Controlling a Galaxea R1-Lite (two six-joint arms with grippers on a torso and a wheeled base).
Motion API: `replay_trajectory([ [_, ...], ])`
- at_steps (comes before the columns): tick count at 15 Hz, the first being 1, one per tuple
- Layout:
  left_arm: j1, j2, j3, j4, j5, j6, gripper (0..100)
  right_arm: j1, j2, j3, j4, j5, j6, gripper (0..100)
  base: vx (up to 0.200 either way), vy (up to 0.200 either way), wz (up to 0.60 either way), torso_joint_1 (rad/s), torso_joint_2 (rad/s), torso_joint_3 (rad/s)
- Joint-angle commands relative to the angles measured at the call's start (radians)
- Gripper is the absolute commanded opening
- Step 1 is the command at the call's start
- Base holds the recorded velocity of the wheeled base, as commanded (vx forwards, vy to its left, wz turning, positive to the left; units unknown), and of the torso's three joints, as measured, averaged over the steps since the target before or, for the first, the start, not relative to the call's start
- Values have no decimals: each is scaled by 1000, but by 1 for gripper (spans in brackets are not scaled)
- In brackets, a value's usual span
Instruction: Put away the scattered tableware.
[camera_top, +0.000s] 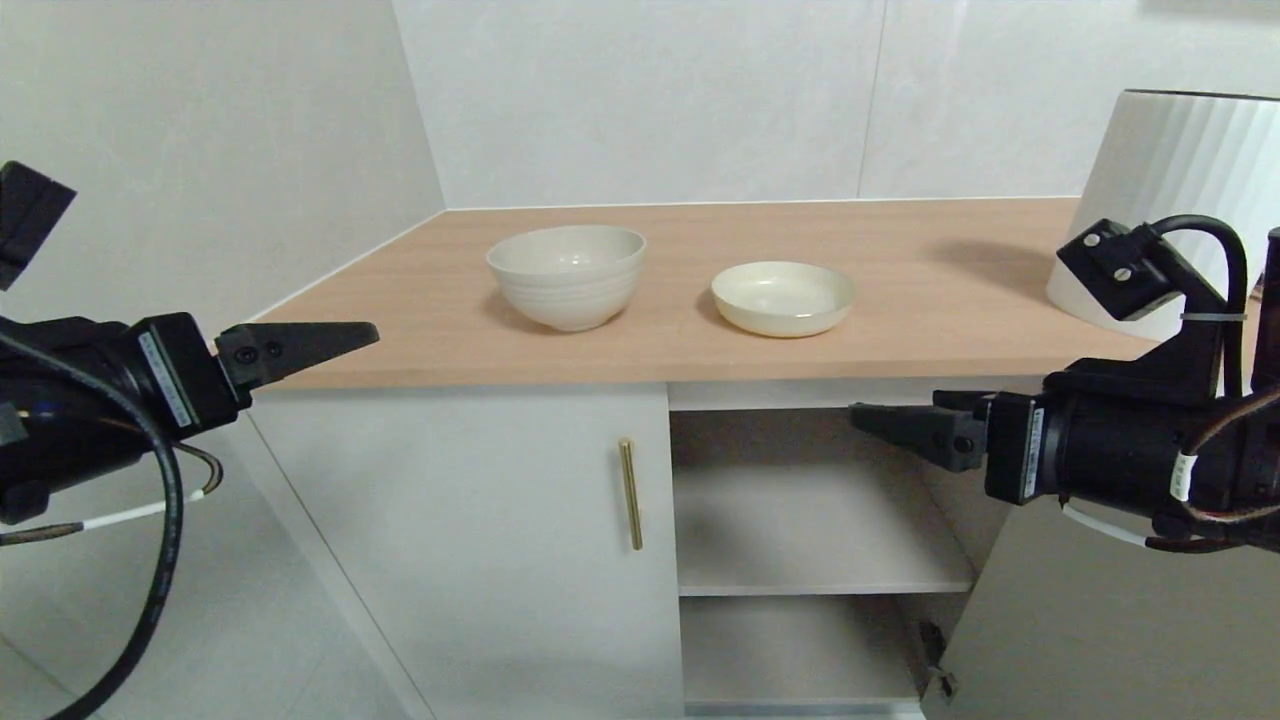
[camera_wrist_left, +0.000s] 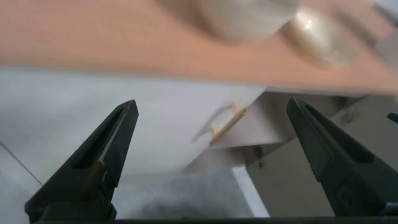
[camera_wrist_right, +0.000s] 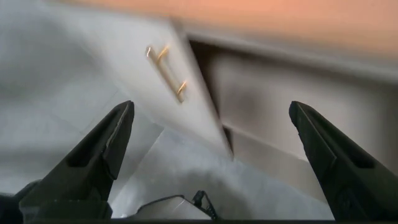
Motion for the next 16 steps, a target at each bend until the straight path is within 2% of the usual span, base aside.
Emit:
replay_trajectory([
  [1,-2,4,1,2,0,0,100,0,2,2,-2,1,0,100,0,0,0,159,-520,-286],
  [10,-3,43,-3,-1,-4,1,100,0,25,2,-9,11,-1,100,0,0,0,186,-479,-286],
  [12,-5,76,-49,3,-1,1,100,-1,56,-7,-62,12,-6,100,0,0,0,117,-283,-168],
  [13,-5,116,-98,29,6,1,100,-18,114,-55,-89,15,-17,100,0,0,0,41,-105,-66],
  [14,-5,145,-140,72,8,0,100,-57,164,-114,-83,15,-17,100,0,0,0,22,-61,-46],
  [16,-5,241,-273,209,19,0,100,-124,269,-282,14,15,-17,100,0,0,0,0,0,0],
])
